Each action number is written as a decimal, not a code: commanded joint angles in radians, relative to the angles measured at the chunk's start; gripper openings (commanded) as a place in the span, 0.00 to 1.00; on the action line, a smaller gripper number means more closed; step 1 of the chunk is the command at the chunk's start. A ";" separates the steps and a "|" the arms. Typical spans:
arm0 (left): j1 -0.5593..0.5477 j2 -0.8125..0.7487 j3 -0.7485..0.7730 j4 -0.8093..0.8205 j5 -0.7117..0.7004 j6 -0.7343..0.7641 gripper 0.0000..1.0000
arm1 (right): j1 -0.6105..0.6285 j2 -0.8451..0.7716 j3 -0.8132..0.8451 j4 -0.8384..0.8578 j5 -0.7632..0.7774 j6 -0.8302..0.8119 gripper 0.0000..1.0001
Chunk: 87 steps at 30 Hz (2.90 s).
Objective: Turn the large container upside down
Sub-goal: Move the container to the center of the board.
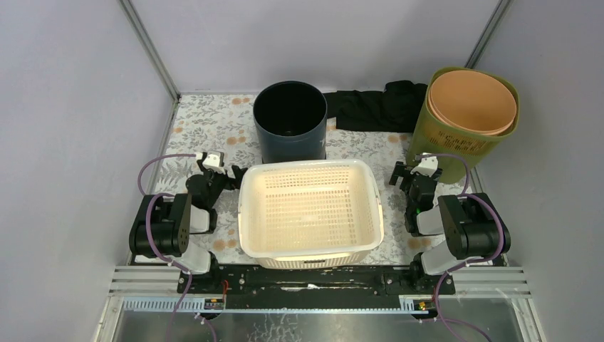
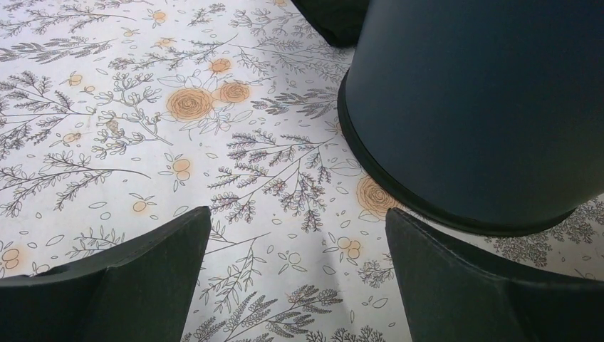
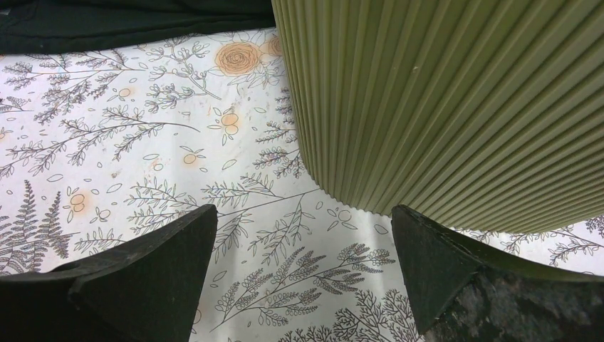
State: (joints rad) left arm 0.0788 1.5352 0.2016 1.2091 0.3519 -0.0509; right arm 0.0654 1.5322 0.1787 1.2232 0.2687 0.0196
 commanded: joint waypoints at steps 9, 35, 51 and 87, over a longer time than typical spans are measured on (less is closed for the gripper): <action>-0.009 -0.010 0.025 0.018 -0.023 0.029 1.00 | -0.004 -0.010 0.024 0.044 0.003 -0.007 0.99; -0.010 -0.013 0.018 0.028 -0.011 0.033 1.00 | -0.003 -0.017 -0.010 0.102 -0.053 -0.038 0.99; -0.042 -0.409 -0.039 -0.181 0.011 0.027 1.00 | -0.002 -0.707 0.074 -0.497 -0.102 -0.020 0.99; -0.070 -0.996 0.714 -1.342 0.265 -0.648 1.00 | -0.002 -1.019 0.801 -1.663 -0.754 0.429 0.99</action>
State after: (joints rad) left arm 0.0128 0.5755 0.8608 0.0658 0.5945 -0.6754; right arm 0.0650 0.5140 0.9157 -0.3317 -0.3534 0.4305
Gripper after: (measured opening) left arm 0.998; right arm 0.993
